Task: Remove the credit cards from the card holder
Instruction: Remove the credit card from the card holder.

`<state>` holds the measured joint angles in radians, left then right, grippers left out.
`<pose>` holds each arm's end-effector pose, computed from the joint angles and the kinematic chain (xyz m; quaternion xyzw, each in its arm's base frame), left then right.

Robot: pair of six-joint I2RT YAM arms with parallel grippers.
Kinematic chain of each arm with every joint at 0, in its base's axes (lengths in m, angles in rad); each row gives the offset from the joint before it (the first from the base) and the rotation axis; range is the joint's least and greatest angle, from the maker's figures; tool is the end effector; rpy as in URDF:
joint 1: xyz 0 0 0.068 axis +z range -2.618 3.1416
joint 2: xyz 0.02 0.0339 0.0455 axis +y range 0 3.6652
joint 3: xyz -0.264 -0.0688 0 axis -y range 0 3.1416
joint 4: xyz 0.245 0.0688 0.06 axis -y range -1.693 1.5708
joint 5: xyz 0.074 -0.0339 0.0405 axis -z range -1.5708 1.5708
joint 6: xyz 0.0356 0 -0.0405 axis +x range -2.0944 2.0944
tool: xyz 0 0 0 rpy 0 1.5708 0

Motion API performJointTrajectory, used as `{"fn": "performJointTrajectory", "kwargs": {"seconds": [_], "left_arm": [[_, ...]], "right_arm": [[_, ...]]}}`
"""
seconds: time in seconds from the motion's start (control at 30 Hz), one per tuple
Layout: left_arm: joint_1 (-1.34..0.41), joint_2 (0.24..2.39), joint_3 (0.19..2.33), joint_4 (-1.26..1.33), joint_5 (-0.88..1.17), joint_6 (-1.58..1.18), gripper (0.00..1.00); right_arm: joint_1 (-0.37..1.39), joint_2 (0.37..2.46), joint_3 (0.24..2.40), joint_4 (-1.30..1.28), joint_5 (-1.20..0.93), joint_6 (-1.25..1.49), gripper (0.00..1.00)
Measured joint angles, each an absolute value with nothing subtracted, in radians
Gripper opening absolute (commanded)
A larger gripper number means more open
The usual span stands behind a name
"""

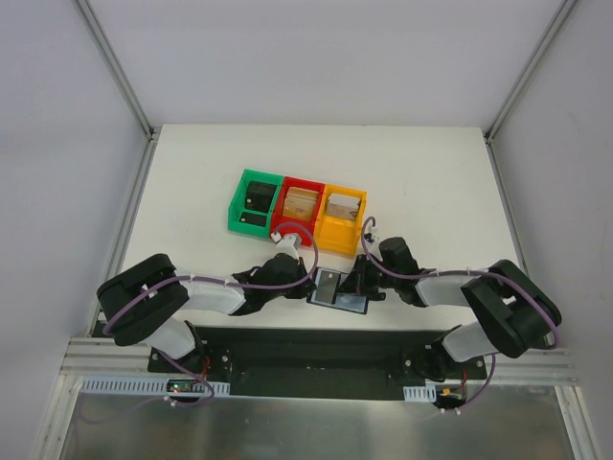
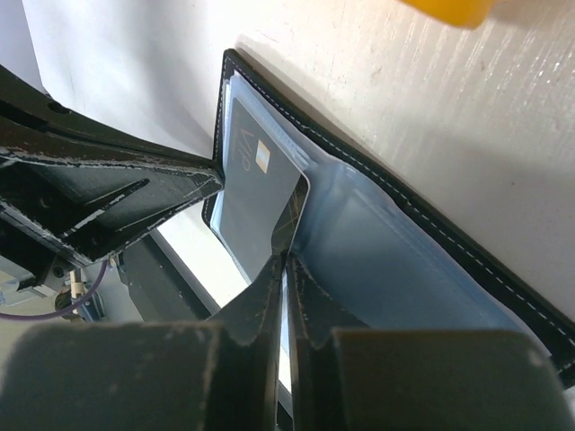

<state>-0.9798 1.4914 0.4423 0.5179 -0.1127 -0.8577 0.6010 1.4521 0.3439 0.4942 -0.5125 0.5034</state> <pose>0.1524 -0.2199 0.1388 0.0249 0.8666 -0.3645 0.3398 0.1861 0.1488 0.1227 -0.1584 0.8520 0.4252 0.2611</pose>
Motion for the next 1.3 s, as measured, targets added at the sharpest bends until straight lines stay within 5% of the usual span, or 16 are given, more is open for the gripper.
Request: {"fn": "performJointTrajectory", "kwargs": {"seconds": [0.33,0.47,0.6,1.3], "left_arm": [[-0.98,1.491,0.439,0.521,-0.114,-0.873,0.0],[-0.98,1.491,0.437,0.524,-0.114,-0.875,0.0],[-0.98,1.491,0.435,0.528,-0.114,-0.876,0.0],[-0.98,1.491,0.427,0.542,-0.114,-0.884,0.0]], "right_arm": [[0.601,1.433,0.338,0.474,-0.51,0.493,0.01],[0.601,1.43,0.336,0.473,-0.511,0.494,0.21],[0.602,1.43,0.336,0.486,-0.52,0.506,0.26],[0.602,1.481,0.334,0.56,-0.532,0.584,0.04]]}}
